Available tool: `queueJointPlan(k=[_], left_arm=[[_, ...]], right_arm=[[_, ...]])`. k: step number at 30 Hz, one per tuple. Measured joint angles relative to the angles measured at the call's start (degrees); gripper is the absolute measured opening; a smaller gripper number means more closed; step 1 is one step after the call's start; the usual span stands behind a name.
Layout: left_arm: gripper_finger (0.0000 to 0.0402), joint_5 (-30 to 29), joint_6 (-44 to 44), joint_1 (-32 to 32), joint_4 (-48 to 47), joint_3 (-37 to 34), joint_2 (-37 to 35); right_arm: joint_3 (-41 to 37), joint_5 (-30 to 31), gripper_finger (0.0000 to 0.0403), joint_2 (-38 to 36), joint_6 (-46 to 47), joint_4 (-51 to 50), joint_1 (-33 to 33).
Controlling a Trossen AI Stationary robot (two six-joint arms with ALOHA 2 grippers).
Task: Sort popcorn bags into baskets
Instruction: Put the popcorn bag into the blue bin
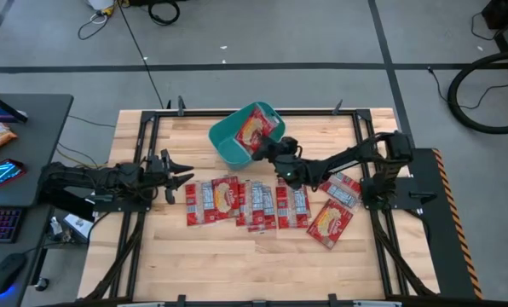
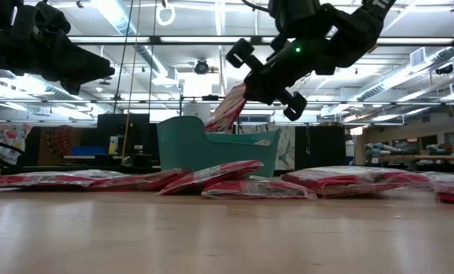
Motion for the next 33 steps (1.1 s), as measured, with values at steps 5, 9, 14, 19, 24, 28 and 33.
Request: queueJointPlan(k=[5, 9, 14, 19, 24, 28, 33], left_arm=[[0.0119, -0.01, 0.01, 0.00, -0.06, 0.01, 0.00], [0.0119, 0.00, 0.00, -0.01, -0.04, 0.00, 0.00], [0.0119, 0.03, 0.00, -0.01, -0.04, -0.01, 0.00], [0.0119, 0.03, 0.01, 0.00, -0.04, 0.01, 0.00], [0.0119, 0.03, -0.01, -0.01, -0.07, -0.01, 0.00], [0.0119, 0.14, 0.09, 0.01, -0.09, -0.01, 0.00], [0.0119, 0.16, 0.28, 0.02, -0.30, 0.00, 0.00]], right_arm=[[4.89, 4.69, 0.0015, 3.46, -7.34, 0.09, 1.21], [8.11, 5.53, 0.0016, 6.19, -10.35, 0.04, 1.33], [10.33, 6.76, 0.0016, 10.37, -8.37, 0.08, 1.31], [12.65, 9.20, 0.0016, 15.14, -7.75, 0.07, 1.31], [14.65, 9.05, 0.0024, 17.29, -9.20, 0.38, 1.31], [15.09, 7.67, 0.0048, 17.46, -10.50, 0.36, 1.31], [15.12, 7.75, 0.0078, 17.46, -10.85, -0.01, 1.31]])
